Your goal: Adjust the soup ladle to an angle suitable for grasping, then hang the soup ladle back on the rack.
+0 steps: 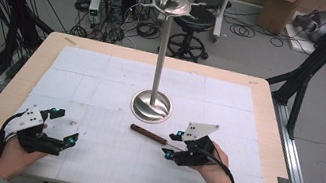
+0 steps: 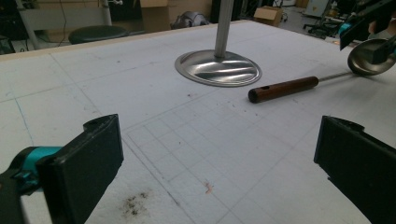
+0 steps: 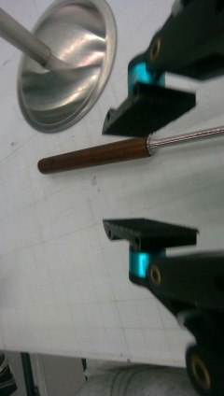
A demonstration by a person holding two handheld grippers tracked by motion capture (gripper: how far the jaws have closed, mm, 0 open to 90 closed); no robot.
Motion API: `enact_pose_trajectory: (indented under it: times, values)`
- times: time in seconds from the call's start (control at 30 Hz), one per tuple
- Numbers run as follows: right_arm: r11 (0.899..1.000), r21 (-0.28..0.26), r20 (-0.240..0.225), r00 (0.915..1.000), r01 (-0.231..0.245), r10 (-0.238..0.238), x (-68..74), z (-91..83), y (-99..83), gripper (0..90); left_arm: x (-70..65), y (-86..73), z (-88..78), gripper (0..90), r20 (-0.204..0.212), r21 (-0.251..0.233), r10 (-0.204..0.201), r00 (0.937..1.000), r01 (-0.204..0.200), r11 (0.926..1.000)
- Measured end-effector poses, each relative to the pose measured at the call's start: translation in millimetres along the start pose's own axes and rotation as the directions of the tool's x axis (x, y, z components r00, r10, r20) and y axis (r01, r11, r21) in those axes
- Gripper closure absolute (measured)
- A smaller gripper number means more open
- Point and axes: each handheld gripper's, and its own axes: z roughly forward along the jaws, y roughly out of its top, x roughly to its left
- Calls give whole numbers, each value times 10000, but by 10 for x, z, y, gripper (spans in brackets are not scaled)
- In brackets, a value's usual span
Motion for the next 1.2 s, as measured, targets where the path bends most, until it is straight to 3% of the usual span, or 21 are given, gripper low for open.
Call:
enact_pose_trajectory:
  times: [0.03,0.1,0.27,0.3,0.37,0.57,0.67,0.93,1.2]
  values:
    - [10000,56,-39,10000,5,-5,-3,-20,16,355,-4,1,-1,18,5,-15,23,10000,-23,10000]
    - [9995,262,7,9998,184,-184,-29,-79,56,182,-14,2,-6,18,4,4,56,10000,-57,10000]
    - [9988,20,42,9988,488,-488,-65,-148,74,127,-16,2,-17,18,-47,-29,87,10000,-87,10000]
    - [9986,-251,137,9988,474,-470,-63,-156,95,66,-10,9,-18,18,-100,-4,191,9998,-191,9998]
    - [9980,-101,-29,9980,627,-627,-49,-141,136,65,10,35,-28,18,-229,-11,275,9994,-275,9996]
    - [9940,596,70,9957,920,-926,-99,-124,175,66,4,17,-56,18,-278,15,253,9993,-253,9997]
    - [9909,1040,-53,9963,856,-855,-169,-134,137,66,5,9,-72,18,-325,1,170,9993,-170,9999]
    - [9846,1623,-115,9979,653,-643,-259,-109,63,66,-11,-7,-94,18,-311,41,174,9994,-173,9998]
    - [9788,1965,-294,9982,575,-528,-296,-62,38,67,-7,-24,-92,18,-345,87,89,9994,-86,9999]
